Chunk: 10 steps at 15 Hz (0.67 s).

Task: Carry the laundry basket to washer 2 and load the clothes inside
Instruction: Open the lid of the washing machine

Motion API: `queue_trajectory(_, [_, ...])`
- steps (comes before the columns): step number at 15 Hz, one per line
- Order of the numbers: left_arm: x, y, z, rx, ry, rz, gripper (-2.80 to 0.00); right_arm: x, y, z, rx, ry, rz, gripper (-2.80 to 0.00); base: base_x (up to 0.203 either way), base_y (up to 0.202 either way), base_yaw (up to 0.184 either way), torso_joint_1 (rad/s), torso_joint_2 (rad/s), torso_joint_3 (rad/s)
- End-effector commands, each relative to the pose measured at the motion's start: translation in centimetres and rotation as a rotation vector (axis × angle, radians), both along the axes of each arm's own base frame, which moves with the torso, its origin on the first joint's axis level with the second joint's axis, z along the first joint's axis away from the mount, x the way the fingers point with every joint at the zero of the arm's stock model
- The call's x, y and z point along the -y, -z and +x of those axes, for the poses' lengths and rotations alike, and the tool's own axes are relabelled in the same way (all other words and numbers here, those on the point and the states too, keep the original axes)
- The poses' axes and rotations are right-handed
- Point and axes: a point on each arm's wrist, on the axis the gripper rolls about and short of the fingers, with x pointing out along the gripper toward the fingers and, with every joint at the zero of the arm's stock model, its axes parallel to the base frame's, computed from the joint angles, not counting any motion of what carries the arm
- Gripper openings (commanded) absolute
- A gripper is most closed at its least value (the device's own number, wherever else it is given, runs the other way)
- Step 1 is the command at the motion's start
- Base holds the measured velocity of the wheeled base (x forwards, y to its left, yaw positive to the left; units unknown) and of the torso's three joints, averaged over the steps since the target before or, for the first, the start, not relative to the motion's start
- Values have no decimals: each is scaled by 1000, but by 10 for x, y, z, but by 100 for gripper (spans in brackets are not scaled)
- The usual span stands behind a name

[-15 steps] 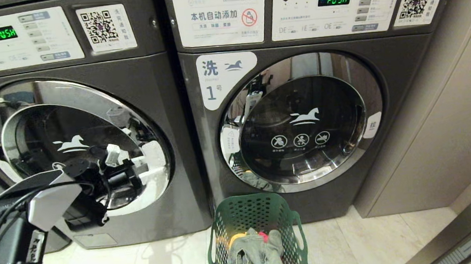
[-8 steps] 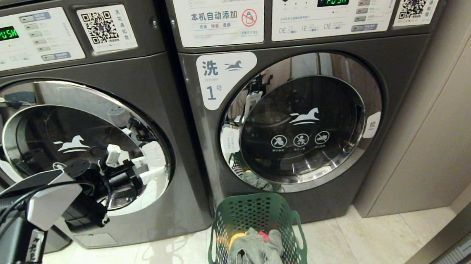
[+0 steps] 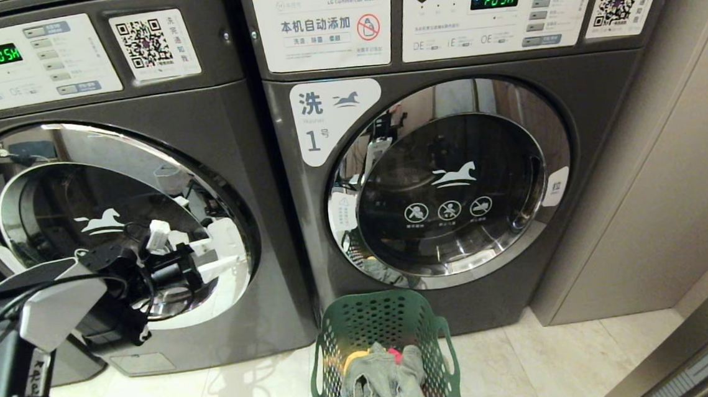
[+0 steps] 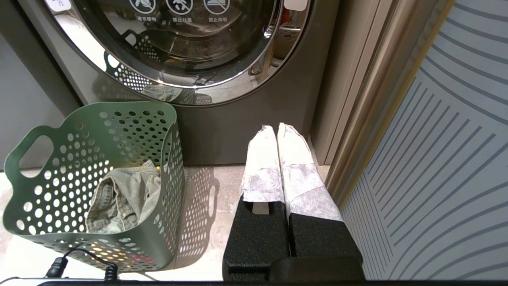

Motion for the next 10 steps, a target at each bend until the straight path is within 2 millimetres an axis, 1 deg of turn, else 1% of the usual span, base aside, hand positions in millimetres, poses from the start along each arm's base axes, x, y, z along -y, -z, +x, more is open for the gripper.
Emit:
queue_trajectory(1, [-28,-3,-6,9,-70,0,0,0,0,0,-1,-1,0,-280,0,0,0,0,0,0])
queue_trajectory(3, [-42,-4,-10,11,-101,0,0,0,0,0,-1,-1,0,-280,0,0,0,0,0,0])
queue_trajectory(5, [-51,-5,-13,10,-121,0,0,0,0,0,-1,-1,0,-280,0,0,0,0,0,0])
queue_trajectory(7, [-60,-12,-18,17,-141,3,0,0,0,0,-1,-1,0,-280,0,0,0,0,0,0])
queue_trajectory(9, [-66,-35,-34,26,-162,6,0,0,0,0,-1,-1,0,-280,0,0,0,0,0,0])
queue_trajectory(10, [-67,-53,-47,33,-175,9,0,0,0,0,-1,-1,0,-280,0,0,0,0,0,0])
